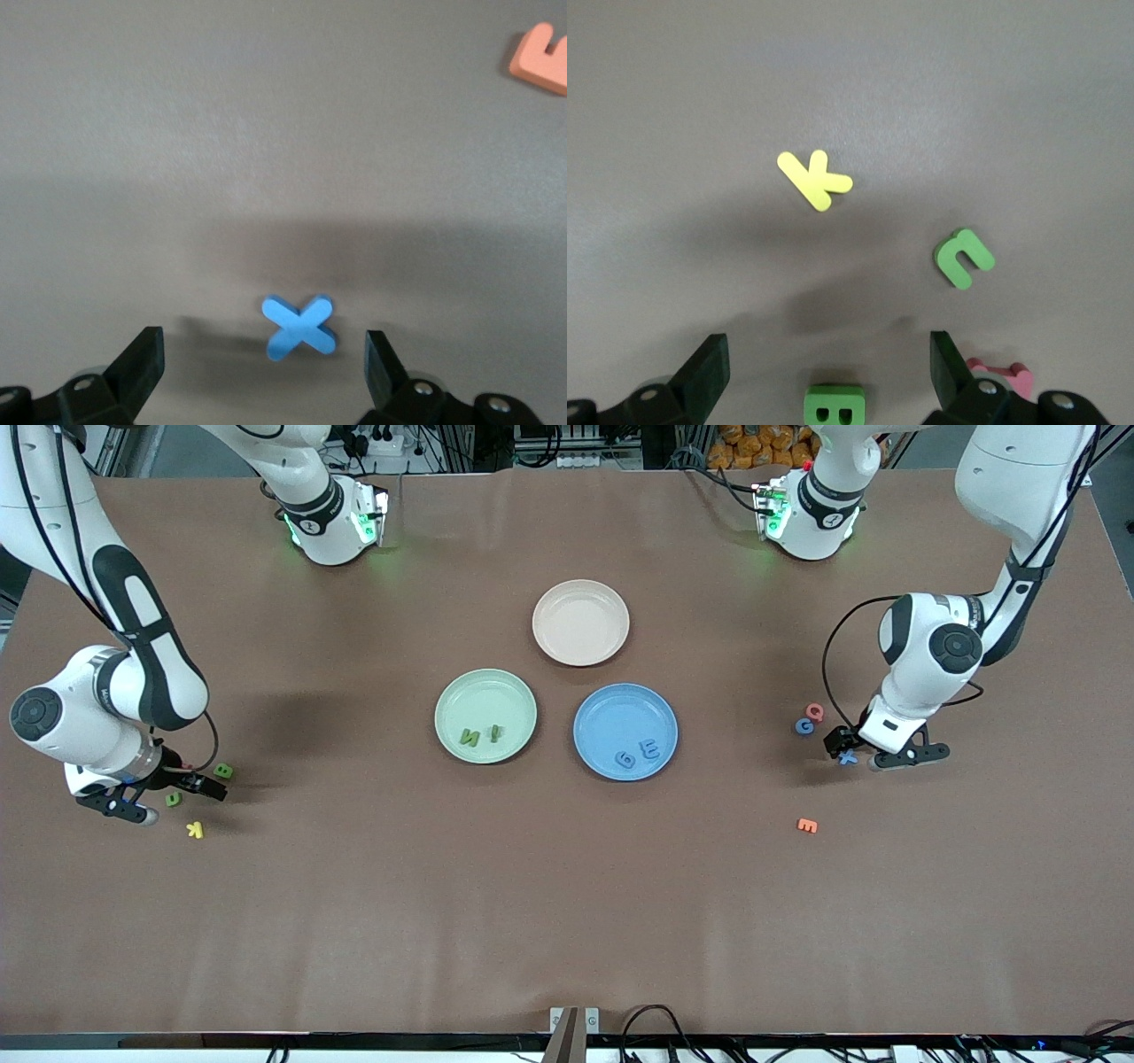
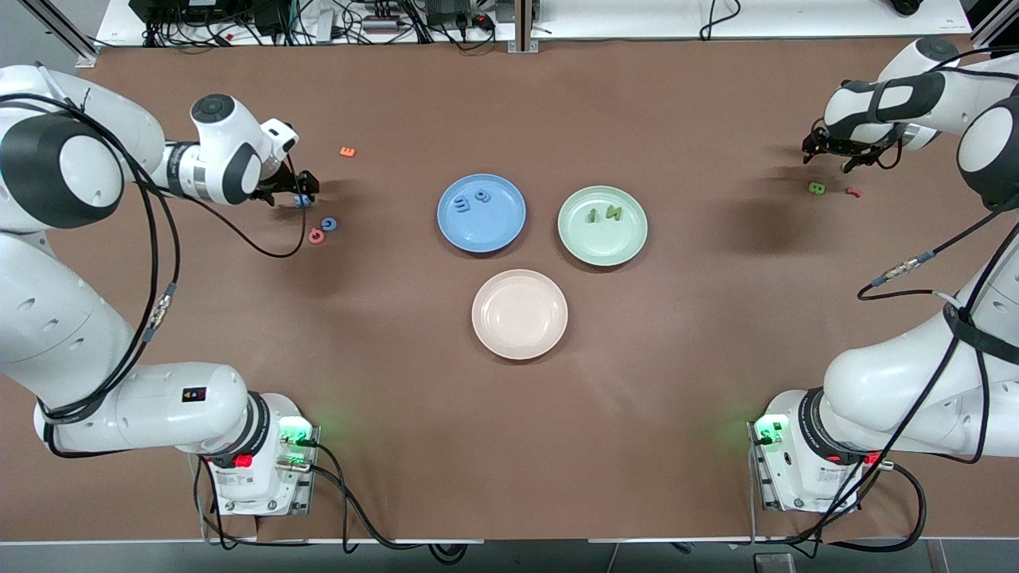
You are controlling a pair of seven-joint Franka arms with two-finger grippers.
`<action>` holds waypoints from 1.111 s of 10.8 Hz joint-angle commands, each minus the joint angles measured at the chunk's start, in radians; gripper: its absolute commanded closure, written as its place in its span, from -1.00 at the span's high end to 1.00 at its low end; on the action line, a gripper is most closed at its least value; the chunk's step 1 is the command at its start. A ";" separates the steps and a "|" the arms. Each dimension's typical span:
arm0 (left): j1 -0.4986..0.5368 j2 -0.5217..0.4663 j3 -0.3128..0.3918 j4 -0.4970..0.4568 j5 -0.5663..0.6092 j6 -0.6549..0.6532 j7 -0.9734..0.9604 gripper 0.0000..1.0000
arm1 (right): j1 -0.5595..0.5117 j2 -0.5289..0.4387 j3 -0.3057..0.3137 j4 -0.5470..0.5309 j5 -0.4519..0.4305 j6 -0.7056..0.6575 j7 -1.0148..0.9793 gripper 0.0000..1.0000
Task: Sort letters by color into matching plates
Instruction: 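Grasp the blue X with the left gripper while the right gripper lowers to green B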
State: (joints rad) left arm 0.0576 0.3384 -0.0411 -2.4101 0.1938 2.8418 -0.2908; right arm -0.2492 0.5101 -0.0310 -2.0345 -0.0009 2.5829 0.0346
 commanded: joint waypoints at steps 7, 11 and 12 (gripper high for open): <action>0.001 0.041 -0.010 0.059 -0.063 -0.047 0.071 0.72 | -0.013 -0.058 0.013 -0.147 -0.005 0.097 0.016 1.00; 0.001 0.053 -0.017 0.069 -0.065 -0.047 0.071 0.04 | -0.009 -0.061 0.014 -0.168 -0.005 0.115 0.015 1.00; 0.001 0.053 -0.017 0.069 -0.065 -0.047 0.071 -0.21 | -0.007 -0.061 0.013 -0.171 -0.005 0.115 0.015 1.00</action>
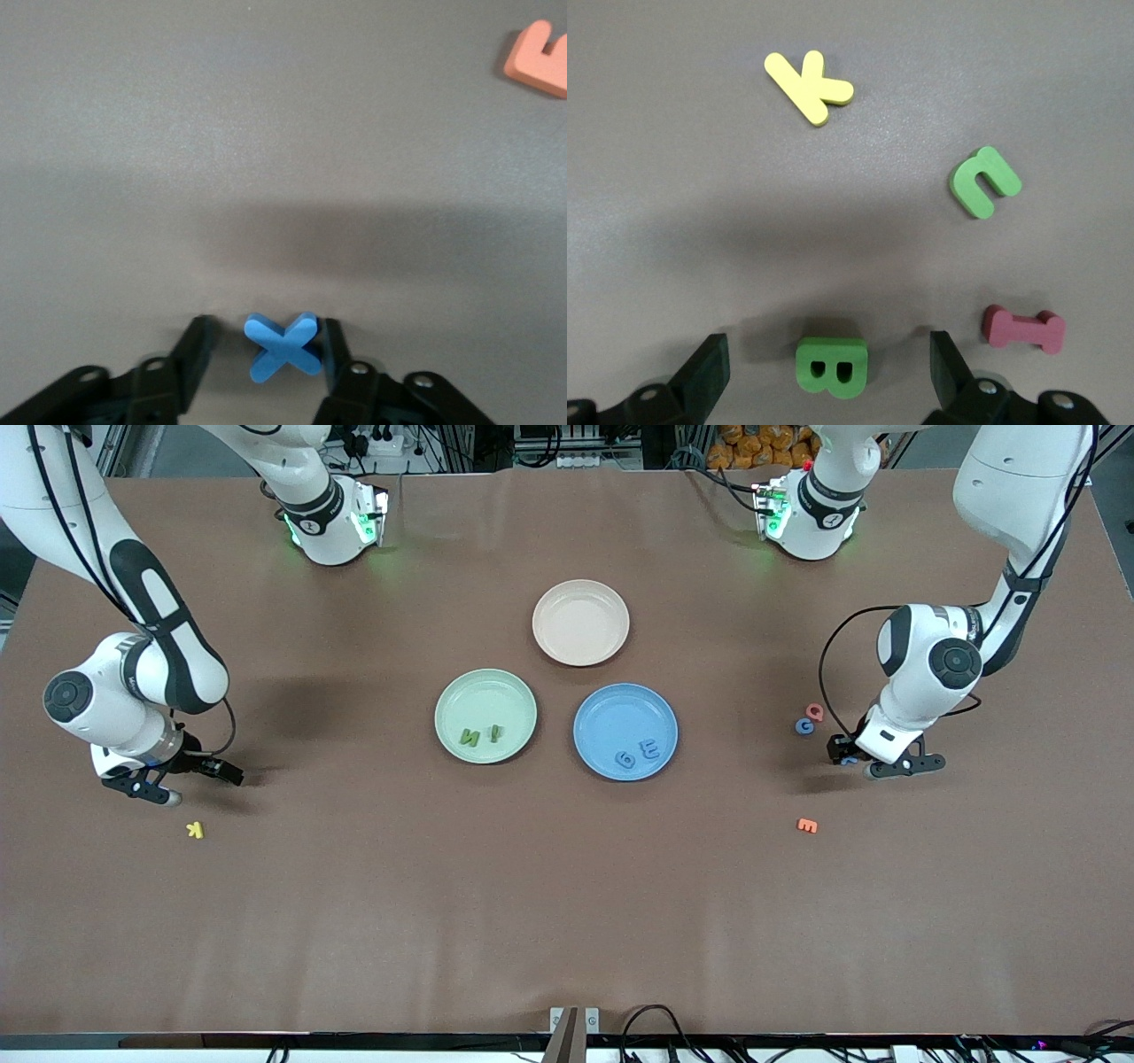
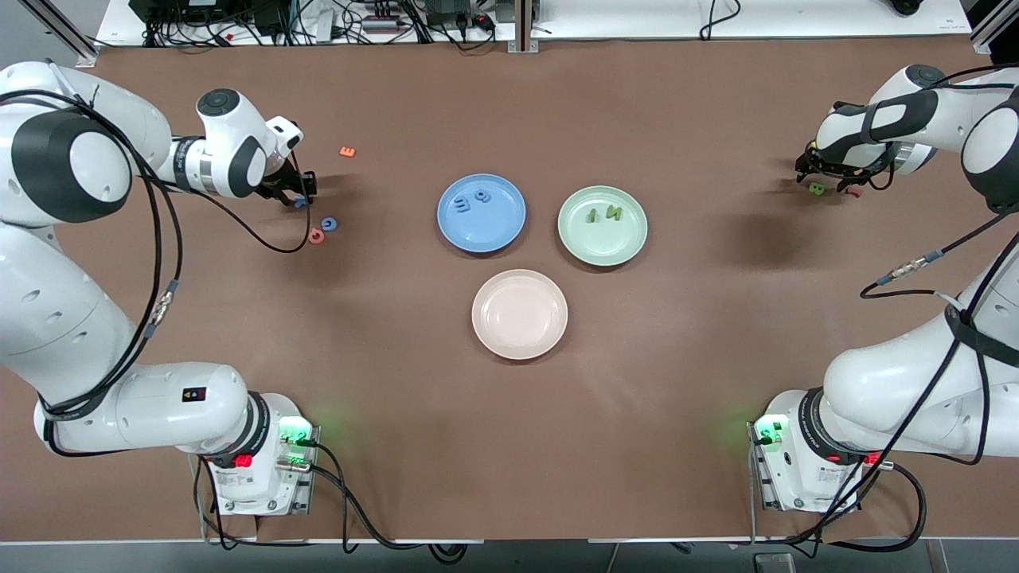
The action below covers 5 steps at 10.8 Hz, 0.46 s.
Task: Sort letters by color into matching plates
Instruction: 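Grasp the blue X with the left gripper while the right gripper lowers to green B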
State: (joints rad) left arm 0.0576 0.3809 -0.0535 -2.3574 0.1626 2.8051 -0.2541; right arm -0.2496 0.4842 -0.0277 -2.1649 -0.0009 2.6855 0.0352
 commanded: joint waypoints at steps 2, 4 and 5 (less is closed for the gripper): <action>0.001 0.013 -0.005 0.018 -0.034 -0.010 0.035 -0.52 | -0.007 -0.035 0.009 -0.041 -0.005 0.013 0.014 1.00; -0.001 0.013 -0.015 0.018 -0.035 -0.010 0.033 -1.00 | -0.007 -0.033 0.011 -0.041 -0.005 0.014 0.014 0.88; 0.001 0.009 -0.019 0.018 -0.038 -0.010 0.030 -1.00 | -0.007 -0.033 0.009 -0.041 -0.005 0.013 0.014 0.84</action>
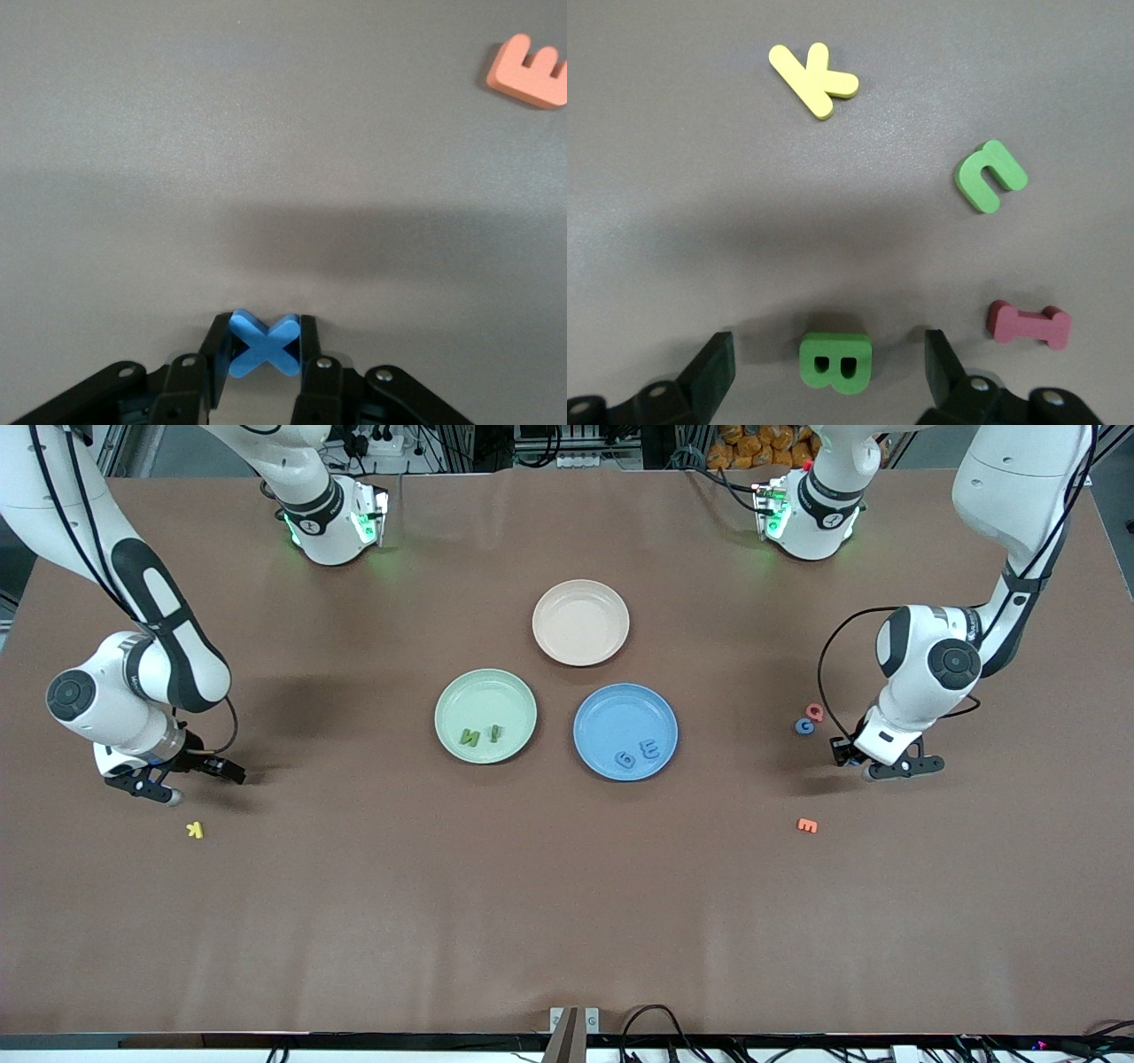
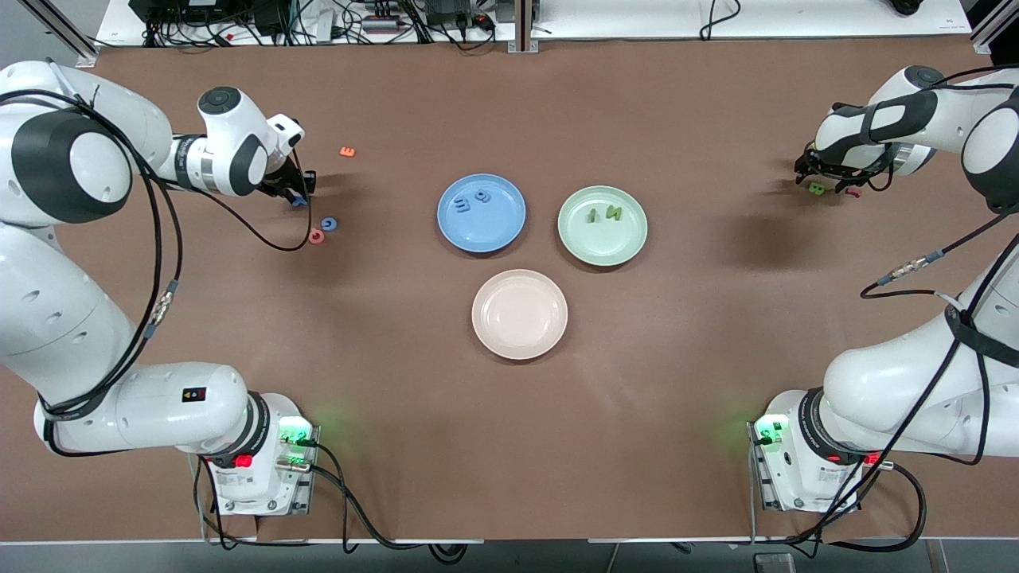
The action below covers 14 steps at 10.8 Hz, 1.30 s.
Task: Sort letters by color into matching plates
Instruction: 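Grasp the blue X with the left gripper while the right gripper lowers to green B, then carry the blue X toward the blue plate while the right gripper grasps green B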
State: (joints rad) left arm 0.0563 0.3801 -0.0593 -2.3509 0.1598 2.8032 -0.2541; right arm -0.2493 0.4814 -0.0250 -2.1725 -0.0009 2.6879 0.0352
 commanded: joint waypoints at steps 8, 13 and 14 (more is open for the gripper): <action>-0.033 -0.079 -0.164 0.085 -0.238 -0.220 -0.061 -1.00 | -0.010 -0.030 0.008 -0.033 -0.005 0.013 0.005 0.02; -0.145 -0.067 -0.246 0.136 -0.241 -0.223 -0.397 -1.00 | -0.013 -0.030 0.007 -0.033 -0.005 0.013 -0.001 -0.15; -0.186 -0.066 -0.246 0.137 -0.241 -0.221 -0.456 -1.00 | -0.013 -0.030 0.007 -0.033 -0.005 0.013 -0.001 -0.19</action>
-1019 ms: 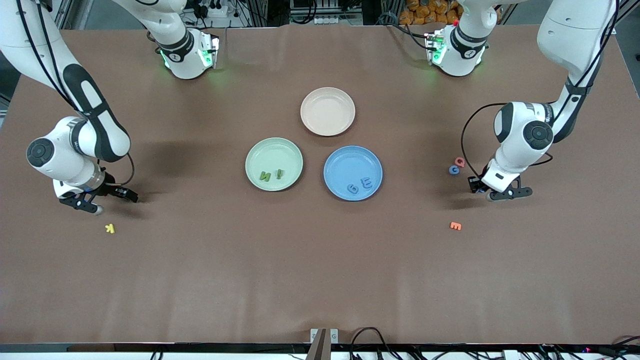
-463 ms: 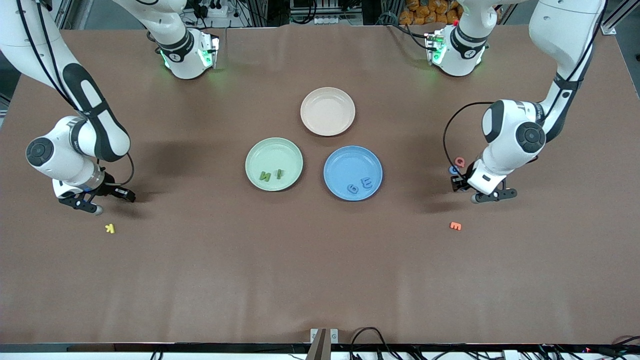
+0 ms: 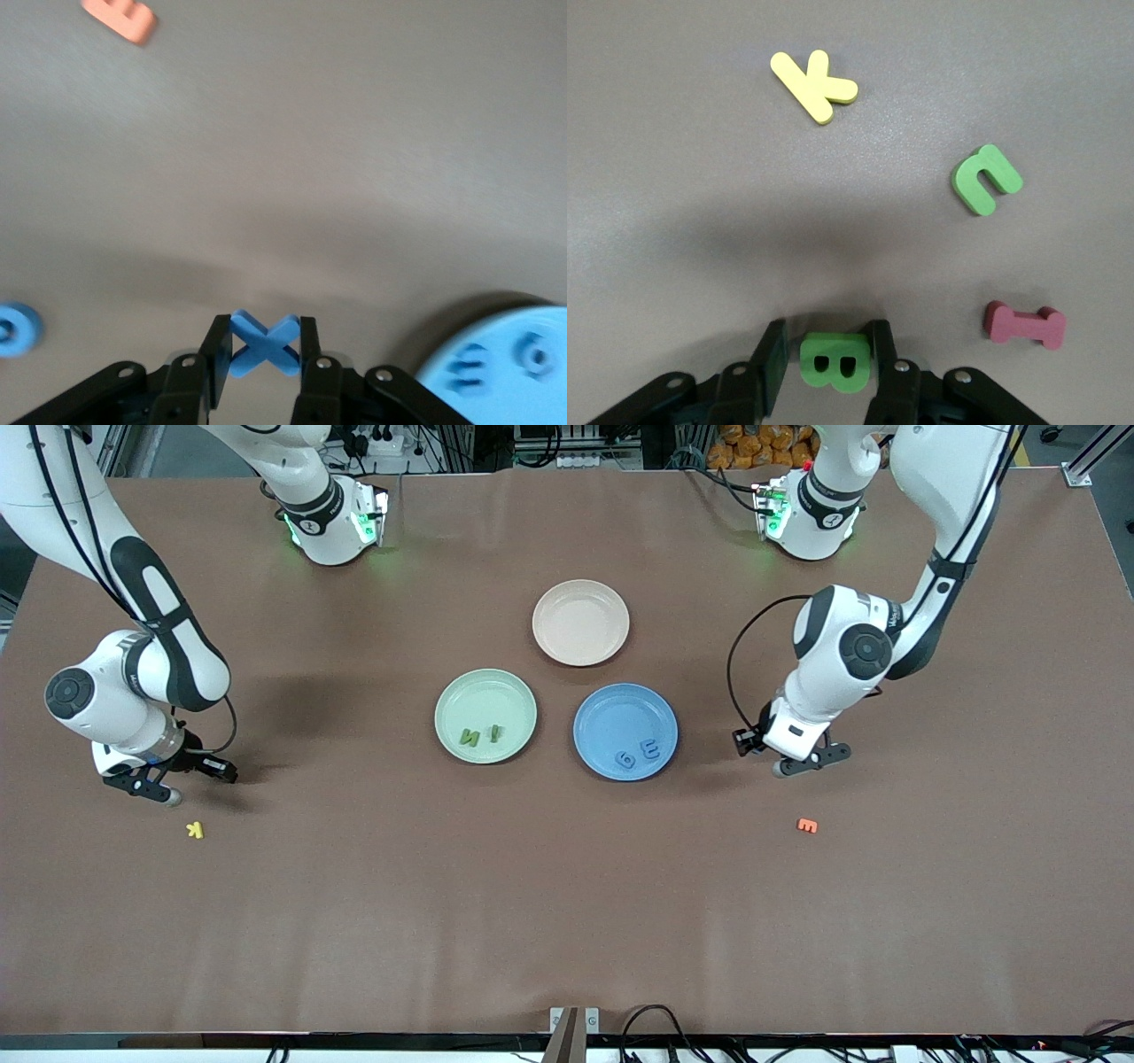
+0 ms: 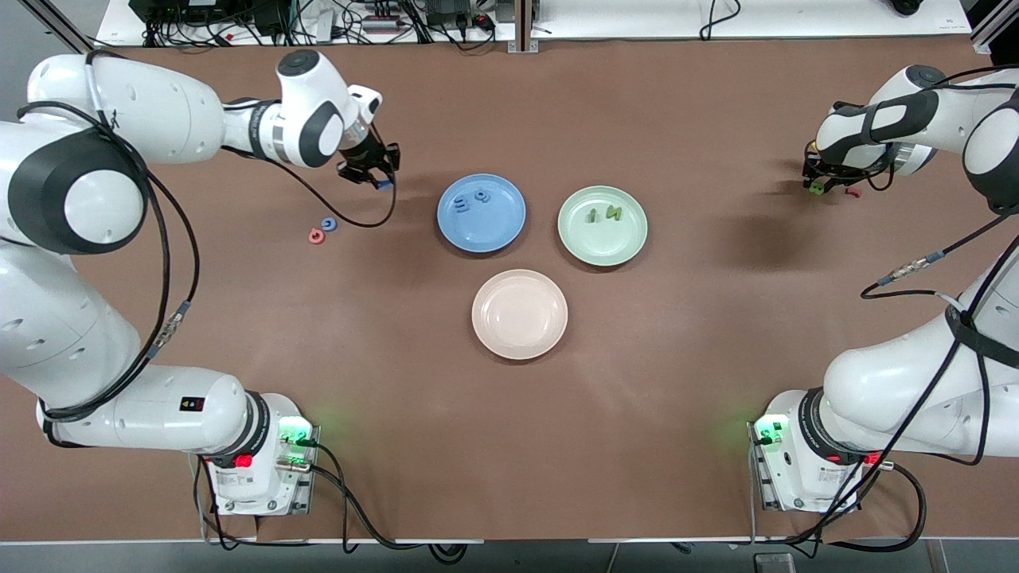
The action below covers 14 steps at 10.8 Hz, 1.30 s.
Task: Sort letters by color into matching plates
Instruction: 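Carry the blue X toward the blue plate while the right gripper grasps green B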
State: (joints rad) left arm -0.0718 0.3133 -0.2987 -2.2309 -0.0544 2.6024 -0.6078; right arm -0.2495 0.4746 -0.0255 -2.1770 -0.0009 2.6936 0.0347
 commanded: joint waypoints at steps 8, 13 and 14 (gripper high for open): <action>-0.262 0.067 0.003 0.108 -0.016 -0.019 -0.424 -1.00 | 0.008 -0.037 0.007 -0.020 -0.005 -0.009 0.014 -0.56; -0.361 0.156 0.062 0.214 -0.016 -0.019 -0.584 -0.49 | 0.084 -0.050 0.009 -0.010 0.007 -0.021 0.109 -0.58; -0.361 0.159 0.064 0.217 -0.015 -0.019 -0.584 0.99 | 0.110 -0.053 0.009 -0.010 0.007 -0.021 0.138 -0.58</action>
State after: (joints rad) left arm -0.4070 0.4416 -0.2627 -2.0570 -0.0563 2.5965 -1.1636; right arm -0.1865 0.4502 -0.0180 -2.1763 0.0005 2.6863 0.1064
